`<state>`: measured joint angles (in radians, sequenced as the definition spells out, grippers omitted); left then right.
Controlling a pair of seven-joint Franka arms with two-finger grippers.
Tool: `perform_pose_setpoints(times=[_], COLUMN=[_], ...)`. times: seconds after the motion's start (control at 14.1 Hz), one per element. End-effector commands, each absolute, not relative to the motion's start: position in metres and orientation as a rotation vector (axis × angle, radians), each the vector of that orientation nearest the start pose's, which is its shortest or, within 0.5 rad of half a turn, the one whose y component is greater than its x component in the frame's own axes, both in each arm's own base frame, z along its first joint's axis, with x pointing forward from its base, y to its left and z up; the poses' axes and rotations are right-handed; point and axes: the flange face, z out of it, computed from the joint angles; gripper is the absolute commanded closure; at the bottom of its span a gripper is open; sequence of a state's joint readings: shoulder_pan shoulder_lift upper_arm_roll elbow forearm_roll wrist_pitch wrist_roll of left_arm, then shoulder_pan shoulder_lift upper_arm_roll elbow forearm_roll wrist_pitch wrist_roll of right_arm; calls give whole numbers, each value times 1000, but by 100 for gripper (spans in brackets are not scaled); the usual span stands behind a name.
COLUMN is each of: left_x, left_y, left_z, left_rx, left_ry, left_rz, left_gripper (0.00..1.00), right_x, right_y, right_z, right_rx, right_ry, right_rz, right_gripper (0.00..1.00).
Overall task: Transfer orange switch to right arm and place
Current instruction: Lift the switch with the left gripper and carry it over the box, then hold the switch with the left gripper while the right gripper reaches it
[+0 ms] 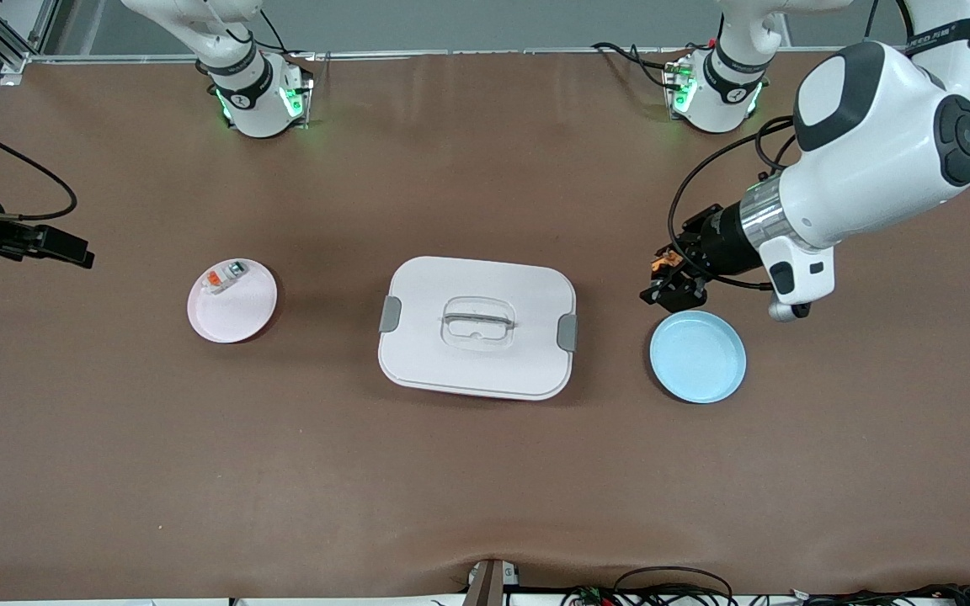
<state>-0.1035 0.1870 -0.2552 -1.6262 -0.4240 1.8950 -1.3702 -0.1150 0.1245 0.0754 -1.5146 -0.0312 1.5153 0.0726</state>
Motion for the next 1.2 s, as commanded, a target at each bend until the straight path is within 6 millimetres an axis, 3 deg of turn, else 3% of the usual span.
perform_pose_setpoints(times=[0.0, 0.07, 0.28, 0.43, 0.64, 0.92, 1.13], left_x=[578, 576, 568, 557, 544, 537, 521], left_y=[-261, -268, -309, -341, -380, -428, -454], left_z=[535, 536, 537, 534, 524, 528, 537], left_rx=[-2799, -2740, -2588, -2521, -2438, -2401, -2421], left_ry=[-2015, -2091, -2302, -2374, -2454, -2505, -2534], left_rz=[621, 636, 678, 702, 743, 799, 813], left_gripper=[69, 69, 69, 68, 69, 68, 68], right_x=[584, 586, 587, 587, 585, 581, 583], right_y=[-39, -42, -53, -50, -25, 10, 23], right_z=[578, 569, 567, 568, 563, 552, 548], right_rx=[-3164, -3158, -3154, -3143, -2915, -2604, -2560], right_ry=[189, 201, 225, 224, 212, 241, 258], right_rz=[194, 232, 233, 225, 241, 245, 234], right_gripper=[0, 0, 0, 0, 0, 0, 0])
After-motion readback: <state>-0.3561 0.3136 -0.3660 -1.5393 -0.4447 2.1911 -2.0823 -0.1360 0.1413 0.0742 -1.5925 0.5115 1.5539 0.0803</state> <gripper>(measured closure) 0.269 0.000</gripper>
